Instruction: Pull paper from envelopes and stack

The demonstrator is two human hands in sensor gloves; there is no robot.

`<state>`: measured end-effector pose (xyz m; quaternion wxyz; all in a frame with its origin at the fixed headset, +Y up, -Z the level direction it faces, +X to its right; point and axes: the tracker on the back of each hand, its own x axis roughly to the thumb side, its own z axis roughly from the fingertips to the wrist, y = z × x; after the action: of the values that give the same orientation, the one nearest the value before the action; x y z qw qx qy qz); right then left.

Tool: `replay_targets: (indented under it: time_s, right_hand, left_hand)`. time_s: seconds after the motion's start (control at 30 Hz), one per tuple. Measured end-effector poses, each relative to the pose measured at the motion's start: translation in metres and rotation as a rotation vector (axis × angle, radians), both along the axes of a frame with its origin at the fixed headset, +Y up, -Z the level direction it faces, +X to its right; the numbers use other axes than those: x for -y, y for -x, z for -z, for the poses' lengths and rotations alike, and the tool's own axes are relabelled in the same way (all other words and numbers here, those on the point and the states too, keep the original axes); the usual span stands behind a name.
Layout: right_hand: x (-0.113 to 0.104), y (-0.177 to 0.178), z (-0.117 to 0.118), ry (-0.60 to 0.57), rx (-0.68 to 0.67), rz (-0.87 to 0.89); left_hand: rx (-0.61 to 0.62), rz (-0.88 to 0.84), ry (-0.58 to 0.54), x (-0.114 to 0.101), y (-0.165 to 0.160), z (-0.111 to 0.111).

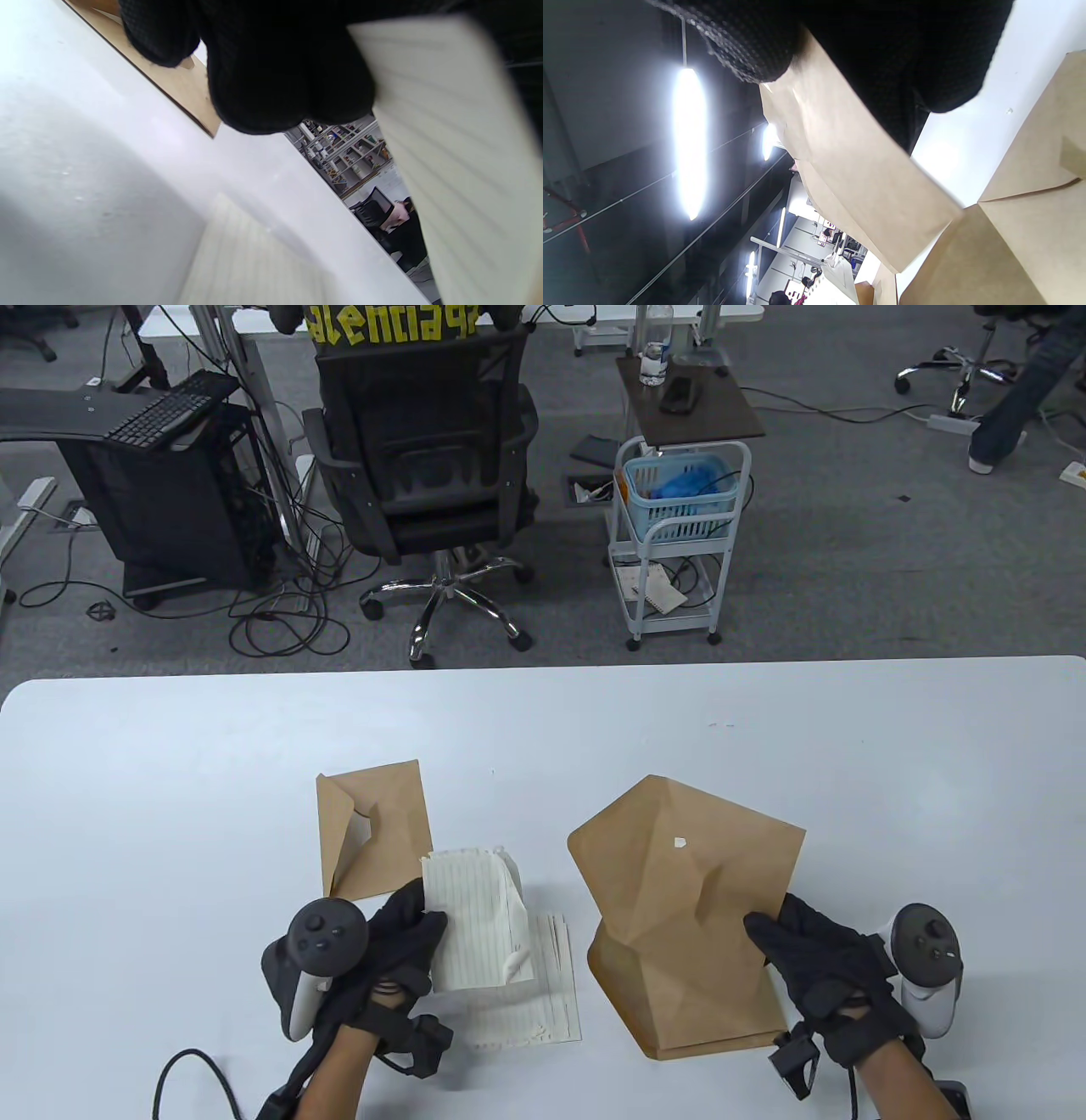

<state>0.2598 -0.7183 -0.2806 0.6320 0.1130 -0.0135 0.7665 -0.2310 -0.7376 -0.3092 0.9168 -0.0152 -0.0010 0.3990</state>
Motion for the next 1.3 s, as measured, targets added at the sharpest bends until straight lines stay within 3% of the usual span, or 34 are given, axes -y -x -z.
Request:
replay_targets:
  time_s: [0.2, 0.4, 0.67, 0.9, 1.03, 1.3]
  right_hand:
    - [-0.001, -0.001, 0.0, 0.003, 0.01, -0.001]
    - [0.0, -0.002, 0.0, 0.003, 0.01, -0.01]
    - [0.001, -0.001, -0.001, 0.002, 0.008, -0.022]
    - [0.002, 0.002, 0.0, 0.009, 0.006, -0.033]
    - [0.003, 0.003, 0.0, 0.008, 0.005, -0.035]
    - [0.003, 0.004, 0.0, 0.01, 0.004, -0.041]
  left_hand:
    - [0.068, 0.015, 0.035, 0.003, -0.018, -0.004]
    - [0.13, 0.231, -0.01, 0.003, -0.042, -0.013]
    - [0.206, 0.514, 0.047, 0.019, -0.069, -0.009]
    - [0.264, 0.801, 0.077, 0.019, -0.093, -0.014]
    - [0.26, 0.852, 0.105, 0.018, -0.098, -0.019]
    - [0.274, 0.769, 0.152, 0.023, -0.094, -0.018]
